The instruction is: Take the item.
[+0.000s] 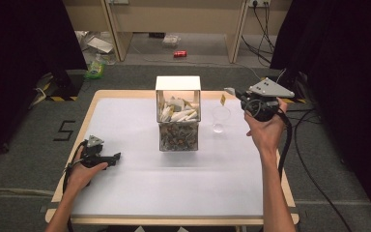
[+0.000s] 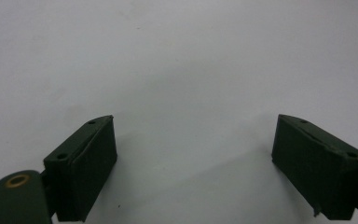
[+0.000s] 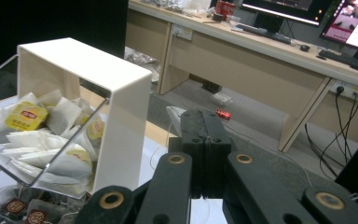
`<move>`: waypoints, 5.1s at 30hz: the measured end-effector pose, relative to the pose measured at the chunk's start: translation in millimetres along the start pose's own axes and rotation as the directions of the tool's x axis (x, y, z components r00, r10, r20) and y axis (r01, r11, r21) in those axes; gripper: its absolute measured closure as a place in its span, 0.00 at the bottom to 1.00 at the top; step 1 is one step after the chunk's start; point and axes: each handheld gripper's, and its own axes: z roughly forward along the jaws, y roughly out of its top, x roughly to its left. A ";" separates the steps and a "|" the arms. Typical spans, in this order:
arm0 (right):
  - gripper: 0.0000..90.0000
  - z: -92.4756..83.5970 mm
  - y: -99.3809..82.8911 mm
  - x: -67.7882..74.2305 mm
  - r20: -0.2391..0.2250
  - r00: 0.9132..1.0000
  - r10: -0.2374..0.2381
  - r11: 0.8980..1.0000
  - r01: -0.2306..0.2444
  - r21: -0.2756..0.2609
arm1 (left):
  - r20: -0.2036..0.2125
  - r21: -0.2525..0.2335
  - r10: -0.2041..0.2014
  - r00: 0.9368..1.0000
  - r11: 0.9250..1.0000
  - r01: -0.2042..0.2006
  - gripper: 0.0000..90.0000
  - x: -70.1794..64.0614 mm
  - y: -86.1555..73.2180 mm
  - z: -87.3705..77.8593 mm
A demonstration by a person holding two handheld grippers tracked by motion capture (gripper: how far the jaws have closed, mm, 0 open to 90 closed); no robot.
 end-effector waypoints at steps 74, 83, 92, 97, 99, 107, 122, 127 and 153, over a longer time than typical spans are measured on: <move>1.00 92.6 -78.9 -13.1 0.050 0.993 0.109 0.971 -0.117 0.207 | 0.000 -0.002 -0.002 1.000 1.000 0.002 0.14 0.0 -0.1 0.2; 1.00 95.2 -80.1 -10.6 0.033 0.993 0.113 0.973 -0.118 0.200 | 0.000 -0.002 -0.001 1.000 1.000 0.001 0.14 0.0 -0.1 0.1; 1.00 103.2 -85.1 -6.4 0.025 0.992 0.121 0.968 -0.124 0.217 | 0.000 -0.002 -0.002 1.000 1.000 0.002 0.14 0.1 -0.1 0.1; 1.00 108.3 -88.2 -3.8 0.017 0.994 0.111 0.965 -0.112 0.237 | 0.000 -0.002 -0.001 1.000 1.000 0.001 0.14 0.1 -0.2 0.1; 1.00 109.2 -88.9 -3.3 0.016 0.993 0.114 0.964 -0.115 0.240 | 0.000 -0.002 -0.001 1.000 1.000 0.001 0.14 0.0 -0.2 0.1; 0.99 113.3 -92.5 -2.8 0.014 0.994 0.113 0.958 -0.113 0.265 | 0.000 -0.003 0.000 1.000 1.000 0.000 0.14 0.1 -0.2 0.2; 0.94 116.9 -92.7 -0.2 0.008 0.993 0.117 0.956 -0.115 0.269 | 0.000 -0.003 -0.001 1.000 1.000 0.001 0.14 0.0 -0.1 0.2; 0.92 114.1 -90.9 -2.0 0.010 0.993 0.120 0.958 -0.118 0.260 | 0.000 -0.003 0.000 1.000 1.000 0.000 0.14 0.1 -0.1 0.2; 0.85 97.8 -83.7 -2.9 -0.001 0.993 0.114 0.960 -0.110 0.256 | 0.000 -0.002 -0.001 1.000 1.000 0.001 0.14 0.0 -0.1 0.1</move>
